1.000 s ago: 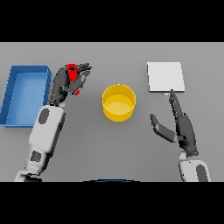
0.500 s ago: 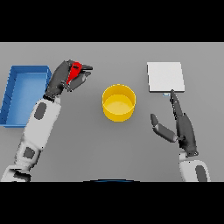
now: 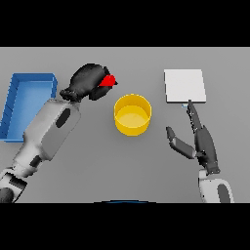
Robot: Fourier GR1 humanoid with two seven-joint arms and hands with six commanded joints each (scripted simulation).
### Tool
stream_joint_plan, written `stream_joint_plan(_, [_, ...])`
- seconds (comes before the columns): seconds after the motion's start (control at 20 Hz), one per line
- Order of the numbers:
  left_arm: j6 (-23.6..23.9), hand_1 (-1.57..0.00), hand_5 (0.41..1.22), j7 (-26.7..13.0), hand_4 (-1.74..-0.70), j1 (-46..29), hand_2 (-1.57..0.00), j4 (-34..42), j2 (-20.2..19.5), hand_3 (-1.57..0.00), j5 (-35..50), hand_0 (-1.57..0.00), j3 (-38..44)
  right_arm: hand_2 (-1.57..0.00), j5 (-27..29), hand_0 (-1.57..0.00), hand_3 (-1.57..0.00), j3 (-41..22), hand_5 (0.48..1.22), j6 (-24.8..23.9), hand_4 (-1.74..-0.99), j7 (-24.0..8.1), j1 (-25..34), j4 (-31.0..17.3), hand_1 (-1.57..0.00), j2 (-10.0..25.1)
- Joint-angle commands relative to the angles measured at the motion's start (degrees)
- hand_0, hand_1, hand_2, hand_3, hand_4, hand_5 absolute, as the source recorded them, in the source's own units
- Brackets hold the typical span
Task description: Pick up the red beaker and tilt it to pour out 1 green nut into yellow bowl. Pick up the yellow bowl and place it on the metallic measuring scale.
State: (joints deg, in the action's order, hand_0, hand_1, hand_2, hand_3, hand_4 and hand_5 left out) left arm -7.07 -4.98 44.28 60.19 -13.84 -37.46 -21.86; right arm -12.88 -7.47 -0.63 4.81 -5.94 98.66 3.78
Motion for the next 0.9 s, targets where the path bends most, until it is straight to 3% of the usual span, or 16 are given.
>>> stream_joint_plan(0.0, [-0.92, -1.57, 1.183, -0.58, -1.74, 1.17, -1.57, -0.30, -0.20, -1.57, -2.10, -1.57, -1.77, 0.00, 0.19, 0.00, 0.00, 0.33, 0.673, -0.25, -1.183, 0.08, 0.03, 0.00, 0.00, -0.04])
stream_joint_plan(0.1, [-3.13, -1.57, 1.197, -0.94, -1.74, 2.52, -1.57, -1.08, -0.97, -1.57, -5.71, -1.57, -5.00, 0.00, 0.10, 0.00, 0.00, 0.02, 0.676, -0.25, -1.187, 0.31, -0.49, 0.54, 0.00, -0.24])
stream_joint_plan(0.15, [-5.14, -1.57, 1.202, -1.19, -1.69, 3.97, -1.57, -1.88, -1.46, -1.57, -7.47, -1.57, -6.61, 0.00, 0.12, 0.00, 0.00, 0.31, 0.675, -0.30, -1.191, -0.16, -0.41, 0.06, 0.00, -0.08])
stream_joint_plan(0.2, [-6.22, -1.57, 1.205, -1.27, -1.70, 5.09, -1.57, -2.83, -1.52, -1.49, -9.21, -1.57, -8.20, 0.00, 0.14, 0.00, 0.00, 0.00, 0.675, -0.43, -1.190, -0.47, -0.11, 0.33, 0.00, -0.62])
stream_joint_plan(0.5, [-11.89, -1.57, 1.217, 3.35, -1.72, 12.12, -1.57, -7.54, -2.24, -1.29, -17.40, -1.57, -16.27, 0.00, 3.14, 0.00, 0.00, 1.03, 0.639, 0.53, -1.206, -1.05, -0.97, 0.18, 0.00, -1.31])
stream_joint_plan(0.65, [-13.45, -1.57, 1.219, 7.43, -1.73, 14.63, -1.57, -8.01, -2.18, -1.43, -20.18, -1.57, -19.82, 0.00, 2.27, 0.00, 0.00, 0.87, 0.617, -0.08, -1.221, 0.00, -1.01, 0.44, 0.00, -1.25])
stream_joint_plan(0.85, [-13.99, -1.57, 1.220, 9.79, -1.73, 18.67, -1.57, -10.67, -1.52, -1.51, -25.14, -1.57, -24.50, 0.00, 0.41, 0.00, 0.00, 0.24, 0.584, -1.42, -1.205, 0.42, -0.90, 0.41, 0.00, -1.77])
